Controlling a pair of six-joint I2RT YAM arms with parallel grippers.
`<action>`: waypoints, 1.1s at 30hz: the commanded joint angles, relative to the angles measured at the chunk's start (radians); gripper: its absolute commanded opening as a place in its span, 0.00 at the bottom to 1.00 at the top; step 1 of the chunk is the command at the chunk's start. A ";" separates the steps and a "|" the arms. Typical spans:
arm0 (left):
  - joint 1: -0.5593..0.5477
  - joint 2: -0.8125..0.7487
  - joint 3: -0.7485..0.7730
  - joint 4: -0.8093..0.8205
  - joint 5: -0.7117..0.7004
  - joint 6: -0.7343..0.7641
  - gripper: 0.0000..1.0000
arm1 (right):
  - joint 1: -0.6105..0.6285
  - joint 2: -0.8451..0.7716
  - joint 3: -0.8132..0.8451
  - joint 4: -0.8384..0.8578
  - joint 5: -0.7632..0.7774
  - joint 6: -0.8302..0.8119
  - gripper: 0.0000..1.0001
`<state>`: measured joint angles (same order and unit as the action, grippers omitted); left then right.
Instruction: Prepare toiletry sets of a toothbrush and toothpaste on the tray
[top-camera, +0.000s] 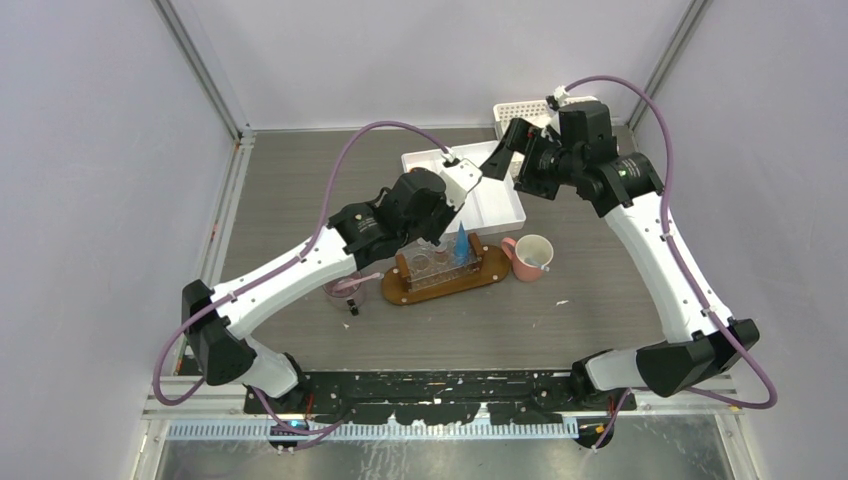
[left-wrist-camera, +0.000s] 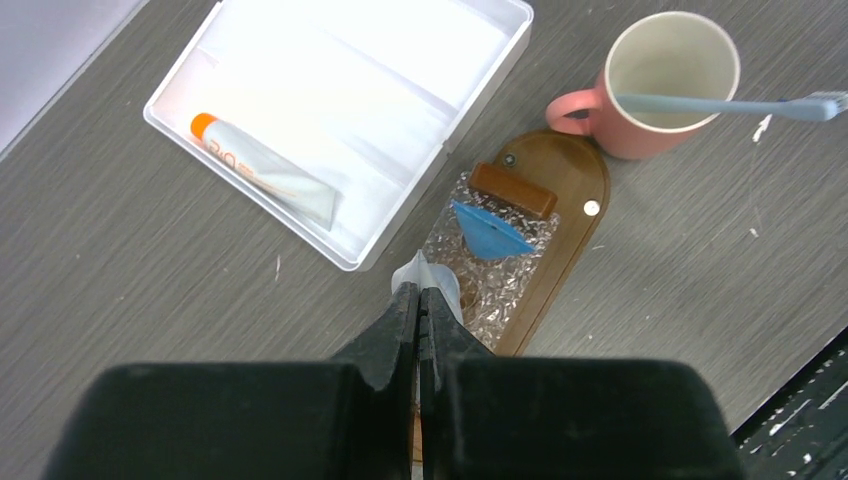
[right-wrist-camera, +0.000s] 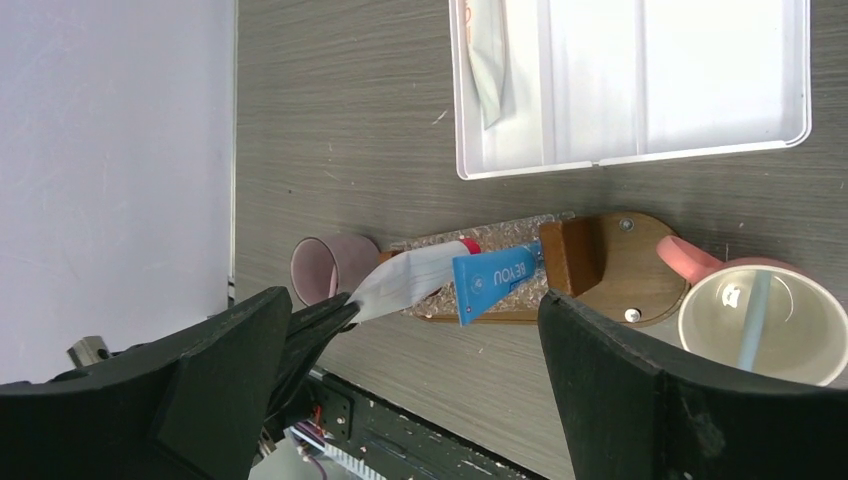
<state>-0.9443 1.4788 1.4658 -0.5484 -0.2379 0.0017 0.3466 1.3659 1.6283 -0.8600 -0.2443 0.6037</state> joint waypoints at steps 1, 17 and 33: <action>0.006 -0.029 0.013 0.090 0.045 -0.039 0.01 | -0.005 -0.008 -0.017 0.035 -0.005 -0.019 1.00; 0.006 -0.036 0.002 0.037 0.055 -0.062 0.01 | -0.013 0.005 -0.044 0.058 -0.046 -0.015 1.00; 0.006 -0.051 -0.004 0.001 0.027 -0.055 0.01 | -0.014 0.015 -0.060 0.079 -0.072 -0.004 1.00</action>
<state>-0.9424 1.4635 1.4578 -0.5697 -0.1944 -0.0486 0.3363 1.3811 1.5700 -0.8261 -0.2977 0.5995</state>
